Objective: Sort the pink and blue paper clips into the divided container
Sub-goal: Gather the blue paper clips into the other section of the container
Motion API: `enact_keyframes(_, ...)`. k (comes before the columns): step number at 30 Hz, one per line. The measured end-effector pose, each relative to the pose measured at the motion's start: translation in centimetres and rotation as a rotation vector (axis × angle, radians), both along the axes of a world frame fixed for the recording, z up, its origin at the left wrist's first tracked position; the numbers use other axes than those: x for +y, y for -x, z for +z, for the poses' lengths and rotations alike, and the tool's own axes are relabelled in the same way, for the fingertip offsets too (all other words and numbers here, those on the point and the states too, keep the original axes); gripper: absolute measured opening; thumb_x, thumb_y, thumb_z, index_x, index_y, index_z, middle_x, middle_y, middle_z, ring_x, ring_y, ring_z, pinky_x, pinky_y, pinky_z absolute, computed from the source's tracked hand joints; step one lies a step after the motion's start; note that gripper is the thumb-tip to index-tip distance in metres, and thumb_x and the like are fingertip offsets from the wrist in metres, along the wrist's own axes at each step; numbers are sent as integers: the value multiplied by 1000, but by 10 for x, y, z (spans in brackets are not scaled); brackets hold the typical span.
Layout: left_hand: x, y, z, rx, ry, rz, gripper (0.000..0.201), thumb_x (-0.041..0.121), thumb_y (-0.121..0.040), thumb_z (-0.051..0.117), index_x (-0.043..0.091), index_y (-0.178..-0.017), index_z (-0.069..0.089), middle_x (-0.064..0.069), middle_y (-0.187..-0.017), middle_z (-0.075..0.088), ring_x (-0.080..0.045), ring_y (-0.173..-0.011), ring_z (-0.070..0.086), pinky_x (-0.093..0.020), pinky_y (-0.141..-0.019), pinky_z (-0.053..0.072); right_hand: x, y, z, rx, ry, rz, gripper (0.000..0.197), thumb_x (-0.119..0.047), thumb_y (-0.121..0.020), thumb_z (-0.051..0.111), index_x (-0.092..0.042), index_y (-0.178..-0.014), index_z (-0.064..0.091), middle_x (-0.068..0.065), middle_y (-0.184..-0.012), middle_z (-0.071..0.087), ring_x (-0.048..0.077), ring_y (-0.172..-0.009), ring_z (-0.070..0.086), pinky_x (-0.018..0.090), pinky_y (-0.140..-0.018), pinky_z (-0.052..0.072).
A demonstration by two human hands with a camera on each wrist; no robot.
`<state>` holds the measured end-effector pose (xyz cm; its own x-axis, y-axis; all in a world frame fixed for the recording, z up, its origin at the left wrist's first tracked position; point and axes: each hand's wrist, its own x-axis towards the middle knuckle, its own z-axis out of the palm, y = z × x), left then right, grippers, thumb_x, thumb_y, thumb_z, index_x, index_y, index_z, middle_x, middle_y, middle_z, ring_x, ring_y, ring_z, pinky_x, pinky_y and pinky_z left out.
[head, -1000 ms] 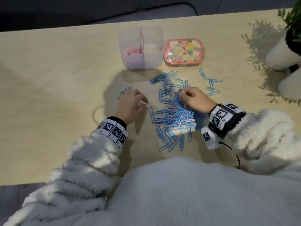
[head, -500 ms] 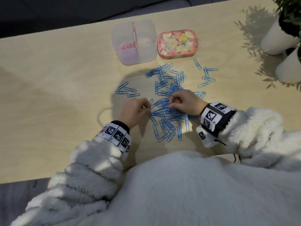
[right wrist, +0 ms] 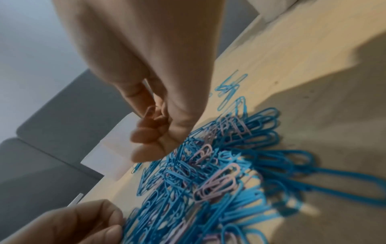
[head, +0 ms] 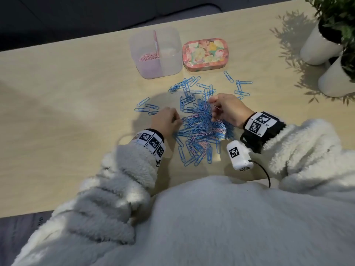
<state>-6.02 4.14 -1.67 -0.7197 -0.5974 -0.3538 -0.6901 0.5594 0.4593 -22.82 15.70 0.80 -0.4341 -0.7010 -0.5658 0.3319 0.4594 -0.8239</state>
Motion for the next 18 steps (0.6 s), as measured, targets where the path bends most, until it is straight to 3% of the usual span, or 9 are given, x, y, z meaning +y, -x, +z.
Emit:
enact_keyframes(2,-3,-4,-1,28,-52,50,15,26,-88,56,12,-86,56,-1,-82,50,-21,-79,49,-30,-69,35,-5,-3,1,33,-72,41,28,-1,-88,32,-6,-71,54,5,-58,41,15,-44,41,20,-40,39)
enact_keyframes(5,-9,-11,2,98,-118,131,16,21,-90,54,6,-93,59,-4,-83,54,-19,-79,49,-28,-70,36,-14,-8,-6,595,-61,399,23,-14,-87,52,-4,-69,60,-1,-57,45,5,-45,40,17,-46,33)
enact_keyframes(7,-15,-13,4,132,-118,168,12,19,-90,53,9,-91,59,-5,-83,56,-20,-79,50,-26,-69,35,-22,-13,-10,877,-81,595,16,-22,-85,59,-10,-79,66,-5,-65,50,9,-60,47,23,-59,35)
enact_keyframes(9,-19,-14,6,145,-116,203,11,18,-91,52,9,-90,58,-9,-85,58,-21,-80,52,-26,-67,34,-28,-15,-12,1039,-131,708,15,-27,-85,60,-14,-90,68,-3,-82,57,17,-78,53,26,-68,36)
enact_keyframes(11,-23,-14,6,124,-76,202,16,17,-91,51,5,-94,60,-14,-94,62,-26,-87,55,-31,-73,39,-34,-14,-15,1074,-157,800,15,-26,-86,60,-13,-92,67,2,-96,64,22,-89,58,28,-70,37)
enact_keyframes(14,-22,-14,2,103,54,147,17,20,-91,50,9,-101,58,-14,-100,59,-27,-91,54,-32,-72,36,-36,-13,-14,980,-200,866,16,-21,-91,54,-8,-90,64,5,-93,65,25,-88,59,30,-71,40)
enact_keyframes(16,-14,-10,1,114,118,41,17,23,-90,52,11,-103,57,-12,-97,57,-28,-89,53,-34,-72,37,-32,-6,-11,922,-207,812,16,-18,-91,51,-7,-89,63,5,-88,62,23,-83,57,30,-71,40)
enact_keyframes(18,-6,-4,1,93,153,-67,17,25,-89,54,13,-101,58,-11,-97,56,-28,-92,54,-37,-77,40,-26,7,-9,888,-190,647,14,-17,-88,53,-8,-84,63,7,-85,63,21,-80,57,33,-74,44)
